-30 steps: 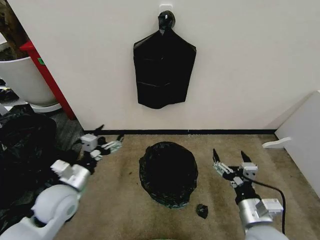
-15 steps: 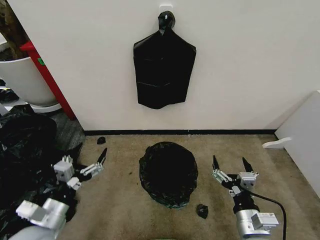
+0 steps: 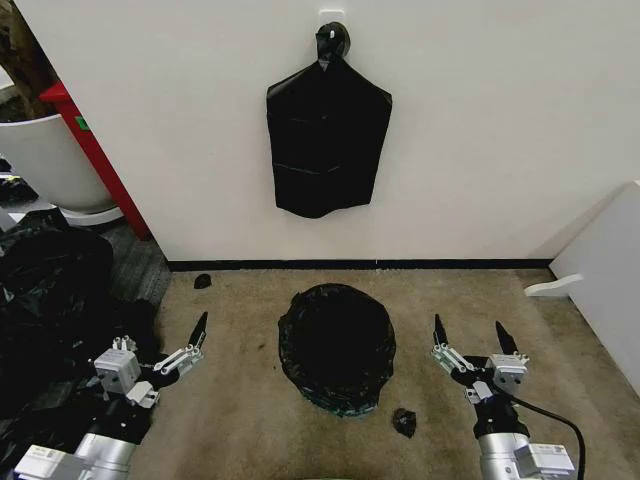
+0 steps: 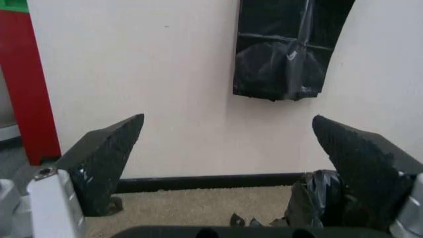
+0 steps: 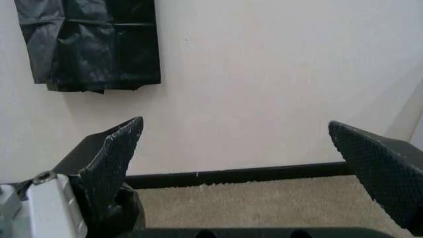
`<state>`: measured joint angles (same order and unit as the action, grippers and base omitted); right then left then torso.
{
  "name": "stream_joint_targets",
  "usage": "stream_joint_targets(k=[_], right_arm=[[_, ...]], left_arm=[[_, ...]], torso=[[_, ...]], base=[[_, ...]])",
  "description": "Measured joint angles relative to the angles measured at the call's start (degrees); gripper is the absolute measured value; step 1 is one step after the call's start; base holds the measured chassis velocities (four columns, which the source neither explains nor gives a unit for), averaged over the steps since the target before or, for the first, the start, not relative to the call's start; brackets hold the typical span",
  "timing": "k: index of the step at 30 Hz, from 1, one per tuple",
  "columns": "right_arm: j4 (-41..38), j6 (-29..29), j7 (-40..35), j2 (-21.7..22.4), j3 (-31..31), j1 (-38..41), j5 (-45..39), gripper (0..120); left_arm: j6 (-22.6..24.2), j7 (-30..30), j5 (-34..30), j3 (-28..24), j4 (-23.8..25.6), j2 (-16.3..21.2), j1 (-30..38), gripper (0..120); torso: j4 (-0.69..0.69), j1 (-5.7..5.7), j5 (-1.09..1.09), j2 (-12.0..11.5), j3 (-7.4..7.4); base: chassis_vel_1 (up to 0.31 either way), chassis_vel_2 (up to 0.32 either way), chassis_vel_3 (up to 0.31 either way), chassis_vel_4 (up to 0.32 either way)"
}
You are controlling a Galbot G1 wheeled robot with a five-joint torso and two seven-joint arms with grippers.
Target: Place the garbage bag over the trash bin.
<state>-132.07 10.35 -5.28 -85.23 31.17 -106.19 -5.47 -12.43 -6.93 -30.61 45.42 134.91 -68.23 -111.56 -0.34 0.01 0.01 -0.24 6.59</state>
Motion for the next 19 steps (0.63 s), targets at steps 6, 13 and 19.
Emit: stream_joint_targets(k=[6,13,19], right_arm=[[0.0,0.0,0.0,0.0,0.0,0.0,0.0,100],[0.0,0.0,0.0,0.0,-0.1,0.0,0.0,100],[-0.1,0.0,0.0,0.1,-0.1,0.0,-0.1,100]], left_arm=[[0.1,0.0,0.0,-0.1,0.0,0.1,0.1,100],[0.2,0.0,0.0,-0.1,0.0,0.1,0.2,100],[0.2,0.0,-0.1,-0.2,-0.1,0.2,0.2,100]], torso=[[0.00,0.00,0.00,0.0,0.00],[0.00,0.00,0.00,0.0,0.00],[0.00,0.00,0.00,0.0,0.00]], base=[[0.000,0.000,0.000,0.000],[0.000,0.000,0.000,0.000],[0.000,0.000,0.000,0.000]])
